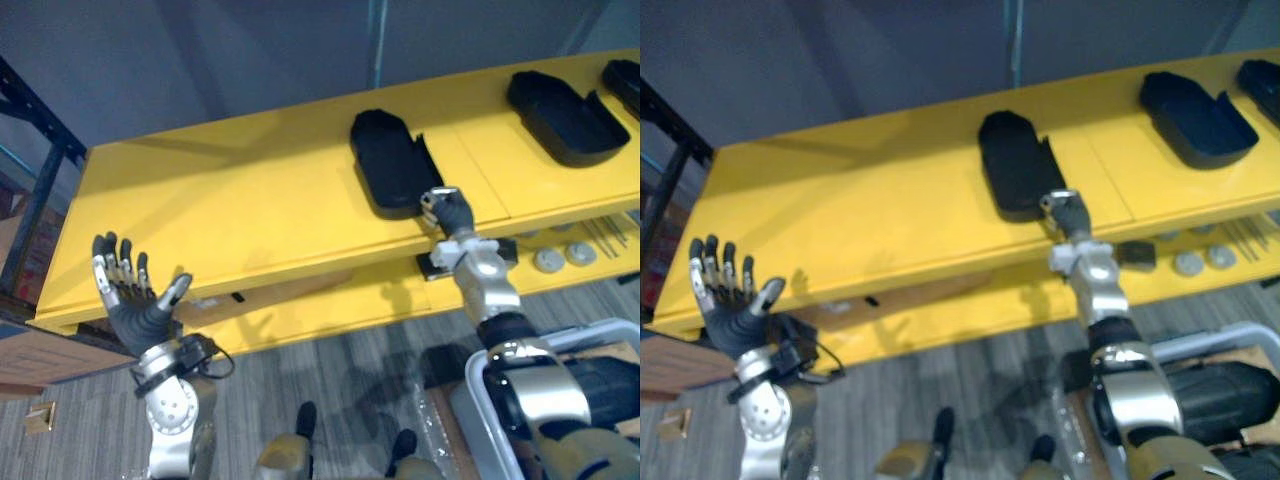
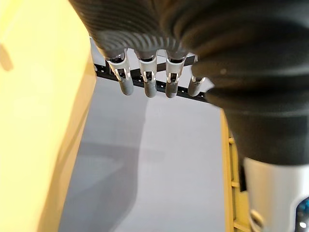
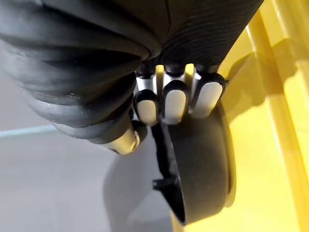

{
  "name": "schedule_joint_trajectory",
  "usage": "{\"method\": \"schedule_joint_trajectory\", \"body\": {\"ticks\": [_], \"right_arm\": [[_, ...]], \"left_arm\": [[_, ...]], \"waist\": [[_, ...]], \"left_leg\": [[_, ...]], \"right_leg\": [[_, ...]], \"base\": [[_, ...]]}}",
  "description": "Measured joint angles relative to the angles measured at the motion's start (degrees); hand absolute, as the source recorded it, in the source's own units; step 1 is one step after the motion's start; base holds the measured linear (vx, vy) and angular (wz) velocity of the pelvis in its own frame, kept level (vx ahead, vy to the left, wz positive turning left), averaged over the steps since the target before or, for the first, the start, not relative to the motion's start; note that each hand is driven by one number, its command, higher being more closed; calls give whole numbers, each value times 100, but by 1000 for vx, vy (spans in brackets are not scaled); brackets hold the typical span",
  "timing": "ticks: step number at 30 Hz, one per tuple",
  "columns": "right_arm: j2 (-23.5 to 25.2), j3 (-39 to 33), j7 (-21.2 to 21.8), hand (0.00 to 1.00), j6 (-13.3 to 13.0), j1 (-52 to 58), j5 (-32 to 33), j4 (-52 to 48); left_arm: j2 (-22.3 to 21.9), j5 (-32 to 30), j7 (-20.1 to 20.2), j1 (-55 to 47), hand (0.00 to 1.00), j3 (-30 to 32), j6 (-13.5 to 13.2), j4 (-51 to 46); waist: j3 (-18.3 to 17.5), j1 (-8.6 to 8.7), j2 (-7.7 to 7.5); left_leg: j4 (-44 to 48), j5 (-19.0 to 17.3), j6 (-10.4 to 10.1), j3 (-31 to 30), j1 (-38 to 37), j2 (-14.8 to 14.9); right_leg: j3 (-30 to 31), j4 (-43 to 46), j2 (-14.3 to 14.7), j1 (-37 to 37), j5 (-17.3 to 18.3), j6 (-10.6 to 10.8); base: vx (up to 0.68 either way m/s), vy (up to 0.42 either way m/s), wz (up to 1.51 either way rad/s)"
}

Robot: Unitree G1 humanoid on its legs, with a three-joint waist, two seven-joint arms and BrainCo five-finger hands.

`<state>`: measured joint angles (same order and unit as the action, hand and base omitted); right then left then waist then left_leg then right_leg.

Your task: Walk over and take plastic housings, then place them on the shelf

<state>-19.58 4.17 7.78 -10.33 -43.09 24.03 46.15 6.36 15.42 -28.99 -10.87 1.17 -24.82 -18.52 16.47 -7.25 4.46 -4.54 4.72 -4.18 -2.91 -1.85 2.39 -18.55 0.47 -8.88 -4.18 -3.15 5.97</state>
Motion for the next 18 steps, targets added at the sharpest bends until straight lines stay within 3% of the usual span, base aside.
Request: {"method": "schedule_joint_trajectory", "body": {"ticks": [7,18], "right_arm": [[95,288,157,100,0,-43,-4,-24],[215,390,70,100,-5,-56,-8,-189]], "left_arm": [[1,-10,-2,2,0,-9,0,0],[9,-19,-3,22,0,-9,0,0]], "waist": [[11,-4,-7],[168,-7,-50]], "left_leg": [[0,-2,-2,0,1,15],[0,-3,-3,1,8,19]], "right_leg": [[-1,0,3,1,9,-7],[-1,-4,5,5,12,-9]], "base": [[0,0,0],[0,0,0]]}}
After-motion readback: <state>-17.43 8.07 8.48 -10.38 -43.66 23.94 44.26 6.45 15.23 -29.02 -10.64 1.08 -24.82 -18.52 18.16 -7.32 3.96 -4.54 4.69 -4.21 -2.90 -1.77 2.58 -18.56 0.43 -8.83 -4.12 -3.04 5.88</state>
